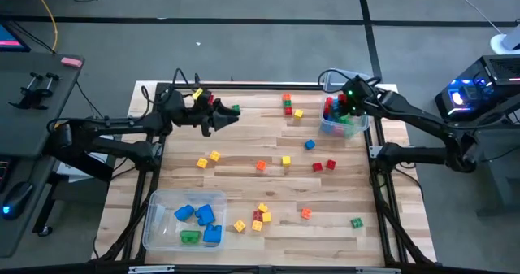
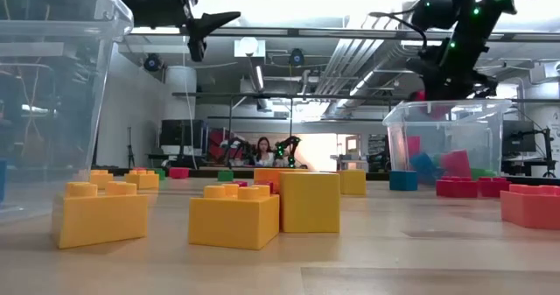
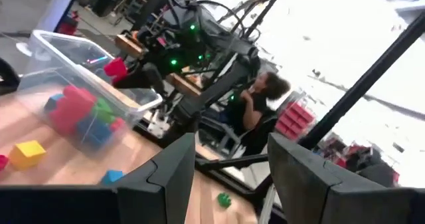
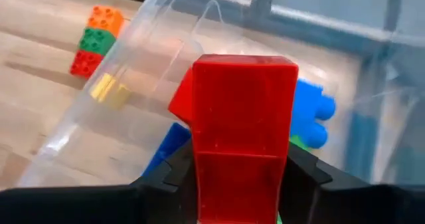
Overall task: Sort blocks by size
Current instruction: Put the large red game piece into the right transparent bin, then put the large blue game piece into the right transparent bin
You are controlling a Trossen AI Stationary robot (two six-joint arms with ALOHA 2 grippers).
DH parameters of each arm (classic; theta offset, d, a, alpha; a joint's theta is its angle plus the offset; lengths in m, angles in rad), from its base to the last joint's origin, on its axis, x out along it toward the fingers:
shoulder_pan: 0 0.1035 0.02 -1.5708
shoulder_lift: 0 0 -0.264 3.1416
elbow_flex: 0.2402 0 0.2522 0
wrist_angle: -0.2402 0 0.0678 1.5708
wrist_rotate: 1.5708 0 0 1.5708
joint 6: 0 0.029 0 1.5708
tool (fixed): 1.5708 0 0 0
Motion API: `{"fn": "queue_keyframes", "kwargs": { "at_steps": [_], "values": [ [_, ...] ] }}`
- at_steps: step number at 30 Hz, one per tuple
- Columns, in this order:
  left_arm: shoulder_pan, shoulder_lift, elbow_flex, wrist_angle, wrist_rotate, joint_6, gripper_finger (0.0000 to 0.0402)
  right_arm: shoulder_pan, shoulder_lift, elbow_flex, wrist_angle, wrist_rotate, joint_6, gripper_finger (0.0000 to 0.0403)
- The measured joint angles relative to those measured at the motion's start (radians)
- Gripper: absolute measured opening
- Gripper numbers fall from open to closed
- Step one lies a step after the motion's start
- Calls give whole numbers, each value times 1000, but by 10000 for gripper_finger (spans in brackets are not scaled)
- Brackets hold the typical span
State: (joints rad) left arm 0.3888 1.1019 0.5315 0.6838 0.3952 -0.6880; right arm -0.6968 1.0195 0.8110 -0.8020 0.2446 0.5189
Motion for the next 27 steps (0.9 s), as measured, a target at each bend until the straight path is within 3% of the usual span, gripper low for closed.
{"fn": "queue_keyframes", "kwargs": {
  "at_steps": [7,12,15,18,21,27],
  "values": [
    [8,-6,-1,37,-16,-7,176,-9,0,68,14,-9,-61,222],
    [25,-24,-1,40,-2,-8,176,-9,0,201,-36,-17,-148,242],
    [49,-66,3,48,26,-8,176,-7,0,288,-4,-140,-186,243],
    [83,-120,23,43,37,14,176,24,-1,329,136,-362,-196,244],
    [106,-175,46,21,39,47,176,112,12,321,261,-521,-183,244],
    [116,-258,55,-94,40,62,176,418,160,298,167,-535,-328,245]
  ]
}}
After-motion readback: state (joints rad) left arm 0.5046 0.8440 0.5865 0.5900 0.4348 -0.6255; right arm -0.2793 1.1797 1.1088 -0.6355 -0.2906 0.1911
